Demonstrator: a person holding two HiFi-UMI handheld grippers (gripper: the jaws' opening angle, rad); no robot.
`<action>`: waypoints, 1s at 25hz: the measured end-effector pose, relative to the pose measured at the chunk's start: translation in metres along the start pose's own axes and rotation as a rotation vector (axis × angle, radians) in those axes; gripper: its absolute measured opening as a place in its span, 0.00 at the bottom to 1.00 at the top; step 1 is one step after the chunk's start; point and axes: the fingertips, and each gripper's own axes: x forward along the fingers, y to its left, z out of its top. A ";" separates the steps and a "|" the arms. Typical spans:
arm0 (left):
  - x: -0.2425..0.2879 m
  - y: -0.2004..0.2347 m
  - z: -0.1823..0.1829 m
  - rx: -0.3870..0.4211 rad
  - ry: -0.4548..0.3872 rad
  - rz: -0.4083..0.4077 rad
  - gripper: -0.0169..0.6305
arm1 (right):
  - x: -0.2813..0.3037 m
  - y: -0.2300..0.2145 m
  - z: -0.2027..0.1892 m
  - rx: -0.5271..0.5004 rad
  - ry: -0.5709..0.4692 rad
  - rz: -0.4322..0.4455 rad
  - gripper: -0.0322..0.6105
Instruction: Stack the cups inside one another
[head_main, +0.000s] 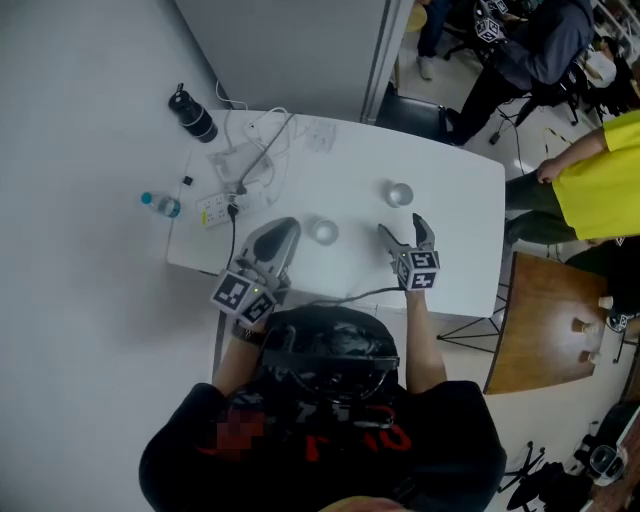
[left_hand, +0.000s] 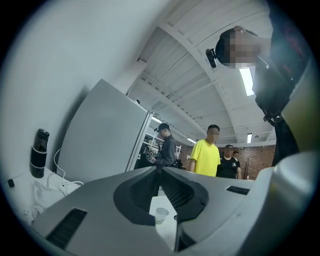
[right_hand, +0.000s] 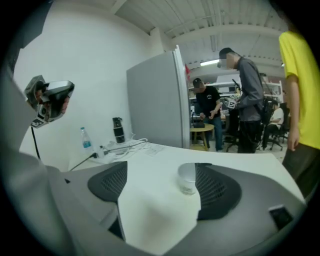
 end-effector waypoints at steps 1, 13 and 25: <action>0.001 0.000 -0.001 0.000 0.007 -0.001 0.08 | 0.001 -0.016 -0.003 -0.020 0.010 -0.042 0.73; -0.005 0.012 -0.005 -0.010 0.049 0.096 0.08 | 0.072 -0.084 -0.049 -0.006 0.157 -0.071 0.69; -0.024 0.010 0.001 0.030 0.062 0.184 0.08 | 0.110 -0.081 -0.048 -0.061 0.158 -0.107 0.63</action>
